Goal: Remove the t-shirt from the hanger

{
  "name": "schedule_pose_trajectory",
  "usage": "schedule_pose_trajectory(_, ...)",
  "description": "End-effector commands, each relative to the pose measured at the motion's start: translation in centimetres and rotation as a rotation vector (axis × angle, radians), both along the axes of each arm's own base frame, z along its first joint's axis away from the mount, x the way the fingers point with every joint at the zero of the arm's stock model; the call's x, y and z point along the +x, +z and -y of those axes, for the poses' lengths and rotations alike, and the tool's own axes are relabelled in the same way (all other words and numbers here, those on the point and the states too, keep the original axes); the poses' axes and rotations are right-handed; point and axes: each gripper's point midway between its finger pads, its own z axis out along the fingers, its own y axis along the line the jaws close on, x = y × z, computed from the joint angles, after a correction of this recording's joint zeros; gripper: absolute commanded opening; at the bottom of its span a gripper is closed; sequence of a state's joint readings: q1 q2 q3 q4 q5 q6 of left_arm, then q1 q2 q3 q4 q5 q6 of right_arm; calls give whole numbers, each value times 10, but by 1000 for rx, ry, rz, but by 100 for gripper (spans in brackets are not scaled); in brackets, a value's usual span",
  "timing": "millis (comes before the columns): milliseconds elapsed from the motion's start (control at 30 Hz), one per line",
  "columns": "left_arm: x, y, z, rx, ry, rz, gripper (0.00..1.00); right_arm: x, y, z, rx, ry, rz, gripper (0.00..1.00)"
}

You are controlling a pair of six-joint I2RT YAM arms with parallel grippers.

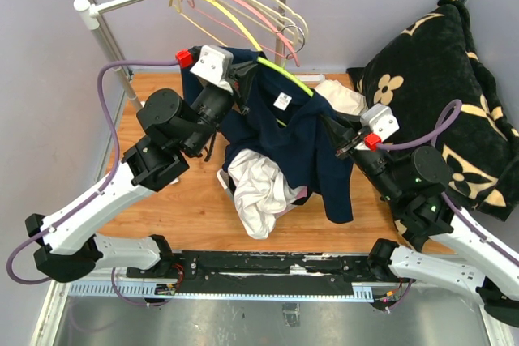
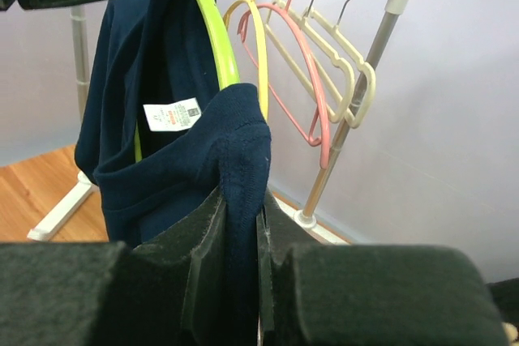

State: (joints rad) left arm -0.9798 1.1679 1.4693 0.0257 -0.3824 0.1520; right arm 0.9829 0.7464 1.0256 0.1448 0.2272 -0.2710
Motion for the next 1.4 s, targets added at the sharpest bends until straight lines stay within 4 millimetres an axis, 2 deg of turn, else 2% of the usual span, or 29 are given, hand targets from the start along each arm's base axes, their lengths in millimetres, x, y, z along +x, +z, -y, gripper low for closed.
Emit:
schedule_pose_trajectory(0, 8, 18, -13, 9, 99, 21, 0, -13, 15, 2, -31, 45, 22, 1)
schedule_pose_trajectory(233, 28, 30, -37, 17, 258, 29, 1, -18, 21, 15, -10, 32, 20, 1)
schedule_pose_trajectory(333, 37, 30, -45, 18, 308, 14, 0, -22, 24, 21, -8, 30, 25, 1)
schedule_pose_trajectory(500, 46, 22, -47, 25, 340, -3, 1, -25, 24, 28, -48, 21, 22, 1)
schedule_pose_trajectory(633, 50, 19, -40, 35, 324, -3, 0, -24, 20, 26, -83, 24, 11, 1)
schedule_pose_trajectory(867, 49, 29, -22, 47, 251, 27, 1, -17, 12, 9, -165, 43, -22, 1)
schedule_pose_trajectory(1133, 35, 37, 10, 45, 60, 48, 0, -1, 3, -7, -195, 18, -51, 1)
schedule_pose_trajectory(1367, 23, 19, 31, 92, -74, 3, 0, 5, 15, -8, -119, -8, -29, 1)
